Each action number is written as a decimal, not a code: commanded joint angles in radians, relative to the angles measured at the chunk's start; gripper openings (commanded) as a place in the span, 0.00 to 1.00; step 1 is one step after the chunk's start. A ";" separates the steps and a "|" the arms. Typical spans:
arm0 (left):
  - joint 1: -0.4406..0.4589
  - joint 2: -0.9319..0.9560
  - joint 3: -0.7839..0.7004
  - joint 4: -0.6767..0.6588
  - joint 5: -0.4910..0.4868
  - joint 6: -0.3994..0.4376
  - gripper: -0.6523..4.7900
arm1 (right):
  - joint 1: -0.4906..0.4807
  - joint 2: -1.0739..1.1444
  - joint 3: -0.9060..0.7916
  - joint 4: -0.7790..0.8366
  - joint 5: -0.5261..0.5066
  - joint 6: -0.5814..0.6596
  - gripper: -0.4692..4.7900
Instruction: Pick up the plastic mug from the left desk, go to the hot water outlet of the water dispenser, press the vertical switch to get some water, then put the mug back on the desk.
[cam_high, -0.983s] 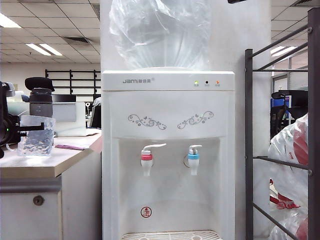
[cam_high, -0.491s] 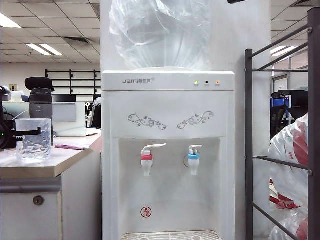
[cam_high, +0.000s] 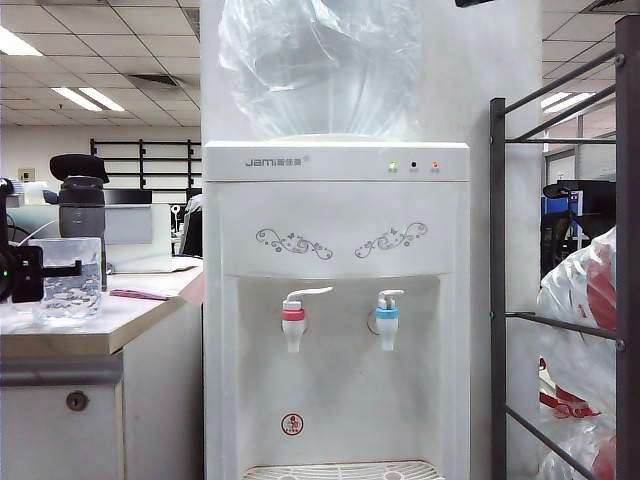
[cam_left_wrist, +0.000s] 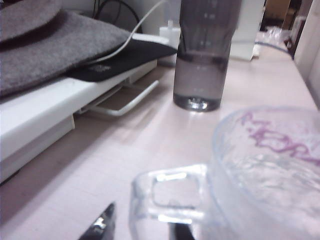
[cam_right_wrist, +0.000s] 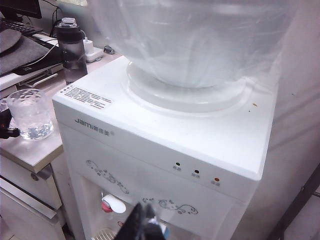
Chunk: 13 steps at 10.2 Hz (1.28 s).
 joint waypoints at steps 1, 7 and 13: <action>0.000 -0.003 0.000 0.010 -0.004 0.005 0.35 | 0.001 -0.002 0.003 0.011 0.000 0.004 0.09; -0.022 -0.007 -0.057 0.055 -0.003 -0.003 0.35 | 0.001 -0.002 0.003 0.011 0.000 0.004 0.09; -0.110 -0.568 -0.617 0.055 -0.041 -0.077 0.35 | 0.001 -0.002 0.003 0.010 0.000 0.004 0.09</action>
